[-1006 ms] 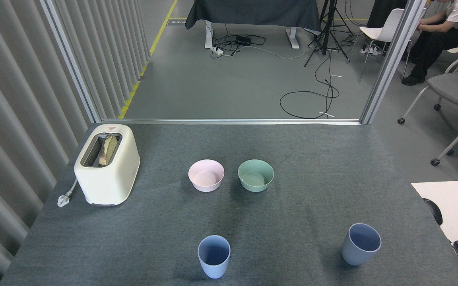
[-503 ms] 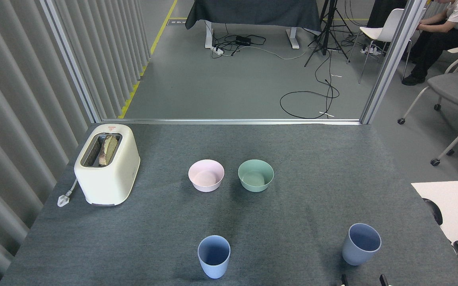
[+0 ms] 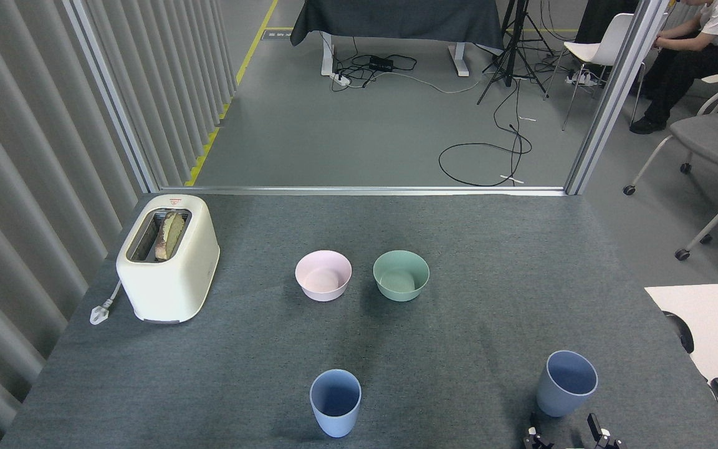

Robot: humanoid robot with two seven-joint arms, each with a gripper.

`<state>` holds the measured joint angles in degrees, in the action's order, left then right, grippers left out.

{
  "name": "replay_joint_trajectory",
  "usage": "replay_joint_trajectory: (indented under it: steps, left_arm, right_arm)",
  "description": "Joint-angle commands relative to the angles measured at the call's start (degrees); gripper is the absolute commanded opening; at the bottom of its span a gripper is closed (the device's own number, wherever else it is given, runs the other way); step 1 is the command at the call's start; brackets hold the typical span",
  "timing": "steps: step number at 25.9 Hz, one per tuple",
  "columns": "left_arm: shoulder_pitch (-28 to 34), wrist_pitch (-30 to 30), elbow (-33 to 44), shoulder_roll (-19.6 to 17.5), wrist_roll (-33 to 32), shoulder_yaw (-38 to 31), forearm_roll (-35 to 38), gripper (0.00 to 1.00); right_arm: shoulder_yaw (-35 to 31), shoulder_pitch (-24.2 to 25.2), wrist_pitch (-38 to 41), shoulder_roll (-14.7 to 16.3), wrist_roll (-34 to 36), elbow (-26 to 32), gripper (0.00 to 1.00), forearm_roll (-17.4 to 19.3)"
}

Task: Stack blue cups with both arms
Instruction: 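Reach the right gripper to the other blue cup and grasp it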

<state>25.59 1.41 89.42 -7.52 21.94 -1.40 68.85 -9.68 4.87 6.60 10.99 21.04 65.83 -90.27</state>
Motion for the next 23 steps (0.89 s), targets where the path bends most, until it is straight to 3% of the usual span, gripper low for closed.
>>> replay_joint_trajectory:
  steps: [1,17,23]
  left_arm:
    - [-0.02,-0.09,0.05,-0.13,0.65,0.00,0.05,1.00]
    - [-0.28,-0.62,-0.22,0.05,1.97,-0.18,-0.03,0.99]
    - [-0.28,-0.62,-0.22,0.31,1.97,-0.27,-0.21,0.99]
  right_arm:
    - [0.01,-1.97,-0.01,0.26,0.23,-1.58,1.00,0.00]
    - [0.10,-3.11,-0.10,1.14,0.23,-3.51,1.00,0.00]
    - [0.54,-6.36,-0.01,1.22,0.14,-6.24,1.00,-0.09]
